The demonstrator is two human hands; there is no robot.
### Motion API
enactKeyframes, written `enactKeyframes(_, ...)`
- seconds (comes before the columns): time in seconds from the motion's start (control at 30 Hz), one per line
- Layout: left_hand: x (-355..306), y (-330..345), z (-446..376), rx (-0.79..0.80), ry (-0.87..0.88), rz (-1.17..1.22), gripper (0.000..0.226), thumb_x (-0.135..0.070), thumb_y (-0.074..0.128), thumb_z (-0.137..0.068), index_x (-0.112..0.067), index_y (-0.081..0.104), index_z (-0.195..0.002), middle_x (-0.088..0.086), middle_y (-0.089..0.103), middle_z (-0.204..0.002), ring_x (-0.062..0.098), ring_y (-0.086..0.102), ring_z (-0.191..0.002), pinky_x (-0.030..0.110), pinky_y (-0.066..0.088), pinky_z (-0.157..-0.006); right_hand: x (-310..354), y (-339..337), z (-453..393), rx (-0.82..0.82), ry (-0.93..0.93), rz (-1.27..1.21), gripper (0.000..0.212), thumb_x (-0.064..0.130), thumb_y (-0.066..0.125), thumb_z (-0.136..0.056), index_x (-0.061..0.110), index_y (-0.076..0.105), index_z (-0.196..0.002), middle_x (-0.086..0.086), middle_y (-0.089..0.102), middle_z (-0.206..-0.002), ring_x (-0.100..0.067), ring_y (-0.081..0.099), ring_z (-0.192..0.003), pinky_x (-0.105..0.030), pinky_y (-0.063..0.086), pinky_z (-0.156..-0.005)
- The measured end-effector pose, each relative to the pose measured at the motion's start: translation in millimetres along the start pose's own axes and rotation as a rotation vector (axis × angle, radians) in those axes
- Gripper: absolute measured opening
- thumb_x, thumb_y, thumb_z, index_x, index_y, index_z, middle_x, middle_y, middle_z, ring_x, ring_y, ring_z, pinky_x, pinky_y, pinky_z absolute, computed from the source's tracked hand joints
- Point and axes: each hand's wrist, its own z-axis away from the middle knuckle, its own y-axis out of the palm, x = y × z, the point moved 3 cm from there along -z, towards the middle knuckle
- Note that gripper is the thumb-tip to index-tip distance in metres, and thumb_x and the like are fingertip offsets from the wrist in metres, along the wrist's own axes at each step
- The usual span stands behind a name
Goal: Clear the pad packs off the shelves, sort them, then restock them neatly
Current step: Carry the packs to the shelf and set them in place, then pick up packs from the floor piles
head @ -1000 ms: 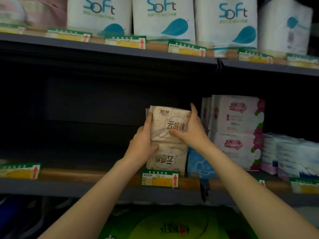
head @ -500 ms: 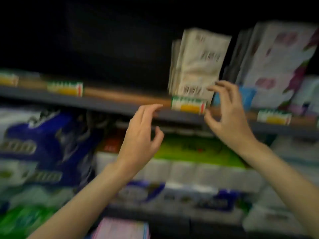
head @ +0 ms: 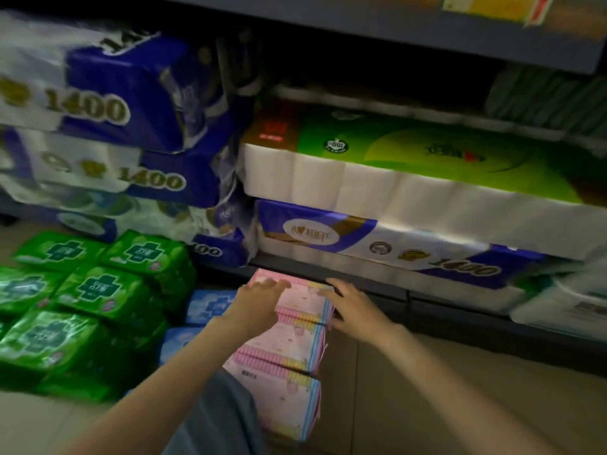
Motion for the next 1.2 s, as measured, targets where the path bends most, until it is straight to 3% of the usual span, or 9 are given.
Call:
enactKeyframes(0.1, 8, 36, -2, 0.239, 0.018, -0.036, 0.068, -0.01, 0.058, -0.088, -0.026, 0.024, -0.145, 0.003, 0.026, -0.15, 0.026, 0.035, -0.132, 0.04, 0.035, -0.107, -7, 30, -22, 0.058, 0.105, -0.166, 0.056, 0.035, 0.042, -0.098, 0.027, 0.021, -0.15, 0.001, 0.01, -0.159, -0.02, 0.01, -0.145, -0.036, 0.013, -0.116)
enactKeyframes(0.23, 7, 56, -6, 0.28, -0.014, -0.125, 0.077, -0.014, 0.068, -0.082, -0.026, 0.024, -0.145, 0.006, 0.018, -0.151, 0.032, 0.037, -0.13, 0.042, 0.04, -0.104, -11, 43, -46, 0.109, 0.063, 0.04, 0.072, 0.03, 0.062, -0.088, 0.029, 0.021, -0.147, -0.006, 0.002, -0.159, -0.026, -0.003, -0.146, -0.043, 0.004, -0.117)
enactKeyframes(0.37, 1, 49, -12, 0.301, -0.031, -0.127, 0.078, -0.009, 0.065, -0.083, -0.025, 0.022, -0.146, 0.01, 0.005, -0.155, 0.033, 0.045, -0.124, 0.042, 0.045, -0.099, -6, 38, -51, 0.12, -0.002, -0.026, 0.072, 0.026, 0.07, -0.081, 0.024, 0.031, -0.14, -0.005, 0.026, -0.145, -0.022, 0.025, -0.136, -0.037, 0.035, -0.106)
enactKeyframes(0.53, -10, 45, -14, 0.322, -0.078, -0.108, 0.076, -0.009, 0.063, -0.085, -0.025, 0.022, -0.146, 0.015, -0.007, -0.156, 0.037, 0.041, -0.128, 0.044, 0.043, -0.102, -5, 9, -36, 0.084, -0.091, 0.096, 0.06, 0.04, 0.069, -0.079, 0.028, 0.039, -0.13, -0.001, 0.035, -0.129, -0.02, 0.034, -0.121, -0.033, 0.034, -0.097)
enactKeyframes(0.7, -4, 35, -10, 0.292, -0.064, 0.06, 0.069, -0.021, 0.07, -0.081, -0.024, 0.034, -0.139, 0.012, 0.022, -0.147, 0.03, 0.042, -0.126, 0.039, 0.04, -0.104, 7, -47, -8, 0.032, -0.097, 0.16, 0.048, 0.052, 0.066, -0.077, 0.027, 0.049, -0.115, 0.001, 0.041, -0.111, -0.018, 0.037, -0.11, -0.03, 0.035, -0.082)
enactKeyframes(0.87, 3, -30, -13, 0.065, 0.023, 0.573, 0.087, -0.039, 0.078, -0.069, -0.025, 0.031, -0.142, 0.002, 0.036, -0.142, 0.02, 0.041, -0.128, 0.036, 0.04, -0.104, 14, -152, 30, -0.052, -0.076, -0.029, 0.034, 0.049, 0.071, -0.066, 0.031, 0.055, -0.091, 0.006, 0.053, -0.1, -0.015, 0.051, -0.096, -0.032, 0.044, -0.077)
enactKeyframes(1.03, -8, -125, 13, 0.057, 0.391, 1.331, 0.096, -0.046, 0.088, -0.044, -0.045, 0.042, -0.128, 0.002, 0.046, -0.136, 0.024, 0.056, -0.117, 0.043, 0.05, -0.094, 33, -259, 82, -0.243, -0.115, -0.403, 0.039, 0.046, 0.059, -0.048, 0.031, 0.057, -0.085, 0.013, 0.059, -0.09, -0.005, 0.056, -0.081, -0.023, 0.047, -0.068)
enactKeyframes(1.13, -18, -193, 37, -0.239, 0.477, 1.506, 0.081, -0.035, 0.084, -0.043, -0.035, 0.05, -0.116, 0.007, 0.061, -0.114, 0.022, 0.068, -0.092, 0.034, 0.056, -0.075, 44, -309, 103, -0.414, -0.213, -0.573, 0.035, 0.029, 0.071, -0.058, 0.03, 0.059, -0.091, 0.011, 0.064, -0.098, 0.0, 0.06, -0.088, -0.017, 0.051, -0.074)
enactKeyframes(1.2, -22, -240, 54, -0.473, 0.5, 1.476, 0.06, -0.033, 0.079, -0.048, -0.03, 0.055, -0.103, 0.002, 0.064, -0.096, 0.014, 0.068, -0.078, 0.028, 0.056, -0.066, 58, -333, 115, -0.55, -0.25, -0.45, 0.035, 0.021, 0.072, -0.077, 0.036, 0.054, -0.103, 0.011, 0.058, -0.117, 0.0, 0.056, -0.105, -0.024, 0.049, -0.091)
